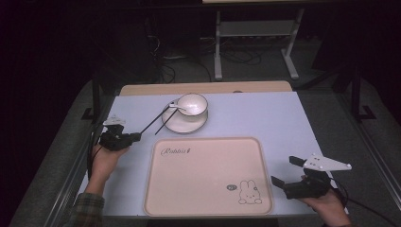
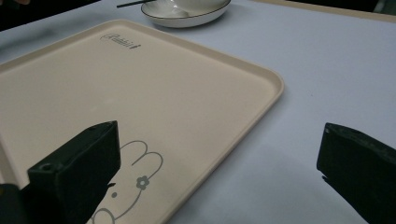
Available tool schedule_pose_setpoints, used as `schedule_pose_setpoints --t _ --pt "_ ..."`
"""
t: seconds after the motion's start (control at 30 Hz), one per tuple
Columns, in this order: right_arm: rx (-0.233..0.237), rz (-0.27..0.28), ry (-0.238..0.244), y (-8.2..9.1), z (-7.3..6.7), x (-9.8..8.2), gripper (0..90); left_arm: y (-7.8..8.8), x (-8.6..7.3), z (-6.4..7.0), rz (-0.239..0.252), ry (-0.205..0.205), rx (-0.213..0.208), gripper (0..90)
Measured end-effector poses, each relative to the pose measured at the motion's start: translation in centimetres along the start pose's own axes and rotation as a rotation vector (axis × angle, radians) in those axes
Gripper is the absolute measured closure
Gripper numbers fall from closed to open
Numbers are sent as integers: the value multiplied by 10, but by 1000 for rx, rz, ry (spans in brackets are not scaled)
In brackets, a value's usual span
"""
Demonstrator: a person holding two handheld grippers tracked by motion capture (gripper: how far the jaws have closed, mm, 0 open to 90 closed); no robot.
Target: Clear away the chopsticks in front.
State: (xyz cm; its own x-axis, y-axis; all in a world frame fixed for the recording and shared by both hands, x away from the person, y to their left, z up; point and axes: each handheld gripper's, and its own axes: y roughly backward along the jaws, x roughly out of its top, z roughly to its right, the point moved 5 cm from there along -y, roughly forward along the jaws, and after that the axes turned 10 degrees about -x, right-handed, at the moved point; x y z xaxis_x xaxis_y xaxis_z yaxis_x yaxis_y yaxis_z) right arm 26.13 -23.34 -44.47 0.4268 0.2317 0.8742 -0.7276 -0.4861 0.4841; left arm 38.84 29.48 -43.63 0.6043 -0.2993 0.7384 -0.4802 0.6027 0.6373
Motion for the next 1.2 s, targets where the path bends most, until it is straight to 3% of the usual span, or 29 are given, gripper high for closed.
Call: schedule_pose_setpoints --t 0.23,0.53,0.73,0.83,0.97,1.2 --pt "1 0 2 0 0 0 0 22 -20 6 -6 -2 -32 853" --pt "3 -2 6 -1 -1 0 0 27 -31 24 -23 -26 -99 853" --pt "2 -2 6 -1 -1 0 0 20 -32 48 -49 -69 -169 853" --pt "2 -2 6 -1 -1 0 0 16 -31 55 -60 -88 -185 853" --pt "4 -2 4 -1 -1 0 0 5 -29 73 -81 -122 -235 853" --pt "4 -2 3 -2 -1 0 0 -13 -32 93 -133 -162 -285 852"
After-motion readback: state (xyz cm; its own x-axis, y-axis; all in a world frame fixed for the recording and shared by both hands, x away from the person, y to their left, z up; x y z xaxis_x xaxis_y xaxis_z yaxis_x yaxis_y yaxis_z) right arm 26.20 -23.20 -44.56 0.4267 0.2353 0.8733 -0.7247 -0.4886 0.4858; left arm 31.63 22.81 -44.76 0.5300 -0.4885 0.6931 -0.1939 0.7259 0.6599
